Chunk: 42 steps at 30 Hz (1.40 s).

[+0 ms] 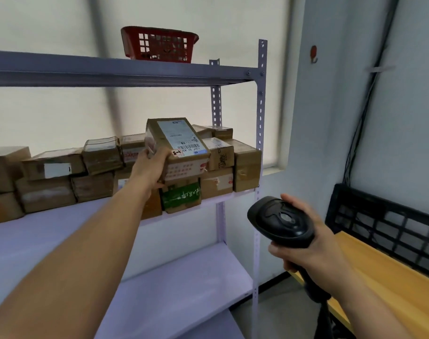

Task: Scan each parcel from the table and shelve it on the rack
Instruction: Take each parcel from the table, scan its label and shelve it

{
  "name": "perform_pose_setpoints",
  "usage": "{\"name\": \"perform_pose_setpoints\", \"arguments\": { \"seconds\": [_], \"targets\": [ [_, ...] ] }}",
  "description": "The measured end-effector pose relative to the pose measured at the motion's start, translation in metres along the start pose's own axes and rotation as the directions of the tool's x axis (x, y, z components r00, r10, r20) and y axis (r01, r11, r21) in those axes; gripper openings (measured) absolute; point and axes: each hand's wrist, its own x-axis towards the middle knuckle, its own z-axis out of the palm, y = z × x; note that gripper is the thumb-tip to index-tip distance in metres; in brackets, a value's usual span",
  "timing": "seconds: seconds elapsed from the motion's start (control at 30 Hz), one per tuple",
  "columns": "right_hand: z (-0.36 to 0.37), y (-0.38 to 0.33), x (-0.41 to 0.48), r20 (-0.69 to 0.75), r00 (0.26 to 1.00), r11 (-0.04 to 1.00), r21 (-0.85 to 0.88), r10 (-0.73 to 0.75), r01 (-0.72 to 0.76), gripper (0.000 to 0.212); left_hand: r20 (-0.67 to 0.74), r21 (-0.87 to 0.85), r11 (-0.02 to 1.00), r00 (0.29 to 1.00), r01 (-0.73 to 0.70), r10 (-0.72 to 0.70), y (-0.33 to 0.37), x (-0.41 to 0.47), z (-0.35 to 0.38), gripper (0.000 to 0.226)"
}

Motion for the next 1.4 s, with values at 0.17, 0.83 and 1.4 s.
{"name": "perform_pose_setpoints", "arguments": {
  "seconds": [0.17, 0.83, 1.4],
  "targets": [
    [0.010, 0.010, 0.011, -0.018, 0.999, 1.000, -0.006, 0.028, -0.028, 0.092, -0.025, 0.176, 0.969, 0.984, -0.171, 0.178, -0.010, 0.024, 0.005, 0.052],
    [0.025, 0.029, 0.008, -0.119, 0.993, 1.000, -0.016, 0.015, -0.017, 0.091, 0.056, 0.406, 0.844, 0.931, -0.351, 0.360, -0.032, 0.052, 0.015, 0.088],
    [-0.057, 0.002, -0.107, -0.222, 0.975, 0.999, -0.034, 0.017, -0.025, 0.088, 0.225, 0.358, 0.569, 0.660, -0.741, 0.717, -0.091, -0.137, 0.113, 0.074]
  ]
}}
